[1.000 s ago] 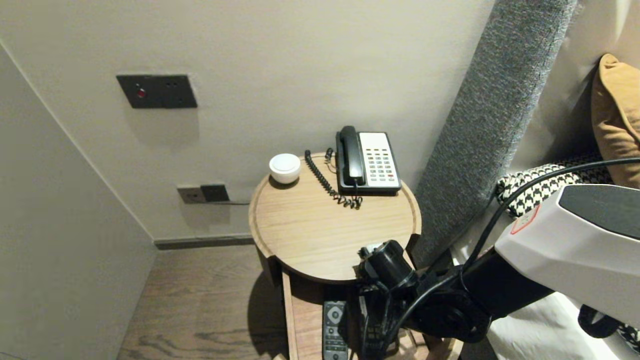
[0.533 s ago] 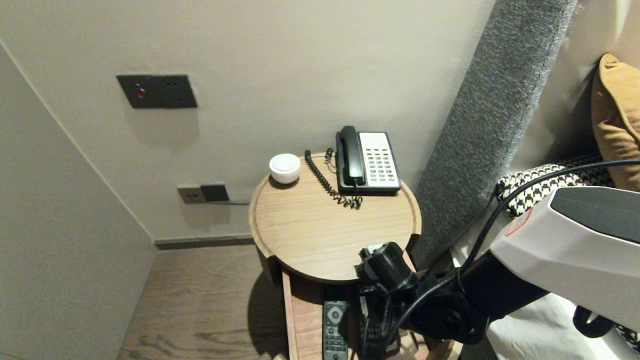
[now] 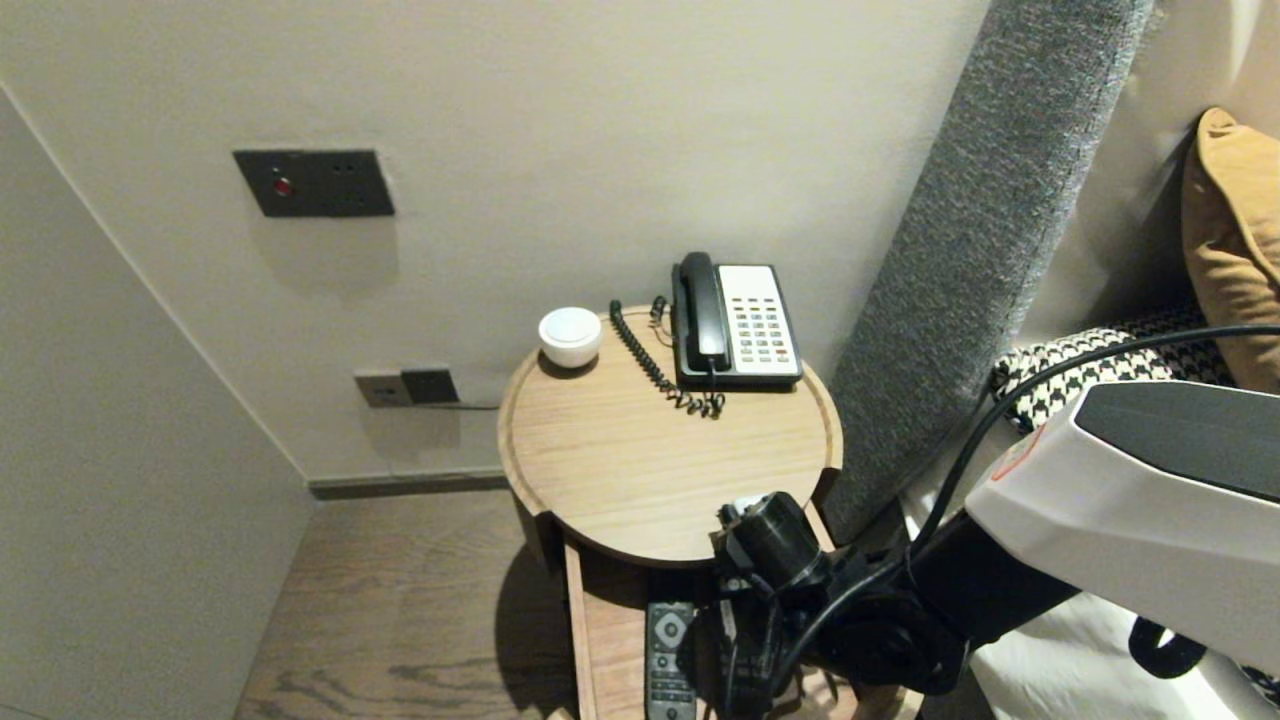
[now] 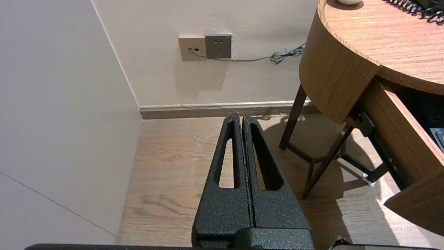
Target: Take the remote control out of the drawer one by one and place them on the table
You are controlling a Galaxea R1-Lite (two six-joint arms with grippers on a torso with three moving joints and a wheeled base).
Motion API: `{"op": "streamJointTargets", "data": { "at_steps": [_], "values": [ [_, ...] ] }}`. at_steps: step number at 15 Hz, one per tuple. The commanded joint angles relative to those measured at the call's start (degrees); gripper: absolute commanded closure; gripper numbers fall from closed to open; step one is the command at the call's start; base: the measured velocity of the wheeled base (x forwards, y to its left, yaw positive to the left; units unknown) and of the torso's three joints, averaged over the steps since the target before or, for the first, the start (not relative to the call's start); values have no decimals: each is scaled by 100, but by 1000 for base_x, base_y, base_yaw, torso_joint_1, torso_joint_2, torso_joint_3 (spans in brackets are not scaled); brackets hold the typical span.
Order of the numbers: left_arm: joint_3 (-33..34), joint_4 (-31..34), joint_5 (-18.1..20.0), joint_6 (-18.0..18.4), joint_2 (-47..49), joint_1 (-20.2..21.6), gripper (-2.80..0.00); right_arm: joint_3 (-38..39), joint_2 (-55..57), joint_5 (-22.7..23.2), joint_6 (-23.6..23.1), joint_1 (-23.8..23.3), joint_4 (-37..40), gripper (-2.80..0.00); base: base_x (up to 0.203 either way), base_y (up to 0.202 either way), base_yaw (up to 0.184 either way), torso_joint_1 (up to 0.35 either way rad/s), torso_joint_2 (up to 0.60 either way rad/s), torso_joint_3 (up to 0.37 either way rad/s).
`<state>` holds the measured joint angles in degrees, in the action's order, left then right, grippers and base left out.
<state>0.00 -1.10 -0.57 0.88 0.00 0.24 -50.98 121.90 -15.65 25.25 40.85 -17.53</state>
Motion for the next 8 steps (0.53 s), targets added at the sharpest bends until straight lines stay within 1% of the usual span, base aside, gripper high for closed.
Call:
{"op": "streamJointTargets", "data": {
  "at_steps": [1, 3, 6, 8],
  "values": [
    [0, -5, -4, 0, 0, 2, 0, 9, 44, -17, 7, 12, -14, -280, 0, 0, 0, 0, 0, 0],
    [0, -5, -4, 0, 0, 2, 0, 9, 53, -179, 7, 38, -21, -280, 0, 0, 0, 0, 0, 0],
    [0, -5, -4, 0, 0, 2, 0, 9, 115, -545, -10, 164, -22, -280, 0, 0, 0, 0, 0, 0],
    [0, -5, -4, 0, 0, 2, 0, 17, 106, -572, -11, 178, -22, -280, 0, 0, 0, 0, 0, 0]
  ]
}}
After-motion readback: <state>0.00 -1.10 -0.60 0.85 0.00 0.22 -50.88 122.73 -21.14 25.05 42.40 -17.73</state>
